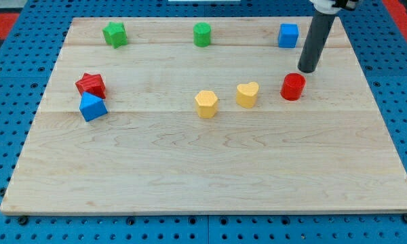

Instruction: Place the yellow blocks in a diagonal line

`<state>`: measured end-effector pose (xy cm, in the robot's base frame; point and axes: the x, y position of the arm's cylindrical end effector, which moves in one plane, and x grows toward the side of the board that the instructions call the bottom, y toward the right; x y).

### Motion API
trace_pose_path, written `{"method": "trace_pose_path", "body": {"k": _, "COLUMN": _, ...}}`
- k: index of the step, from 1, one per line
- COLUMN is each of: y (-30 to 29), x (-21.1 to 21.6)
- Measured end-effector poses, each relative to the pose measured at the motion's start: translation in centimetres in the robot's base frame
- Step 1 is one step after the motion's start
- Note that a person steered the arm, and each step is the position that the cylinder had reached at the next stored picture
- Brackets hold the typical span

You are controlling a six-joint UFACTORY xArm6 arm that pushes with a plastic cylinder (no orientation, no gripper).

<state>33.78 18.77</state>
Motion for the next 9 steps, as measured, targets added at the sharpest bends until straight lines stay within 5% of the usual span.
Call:
{"method": "trace_pose_path", "body": {"k": 4, "y": -3.1, "x": 0.2}}
{"method": "trace_pose_path", "body": {"k": 7, "y": -8.7, "x": 5.8}}
{"method": "trace_pose_path", "body": {"k": 8, "y": -11.5, "x": 2.6}}
{"method": "trace_pose_path", "body": {"k": 9, "y": -13.6, "x": 5.9}}
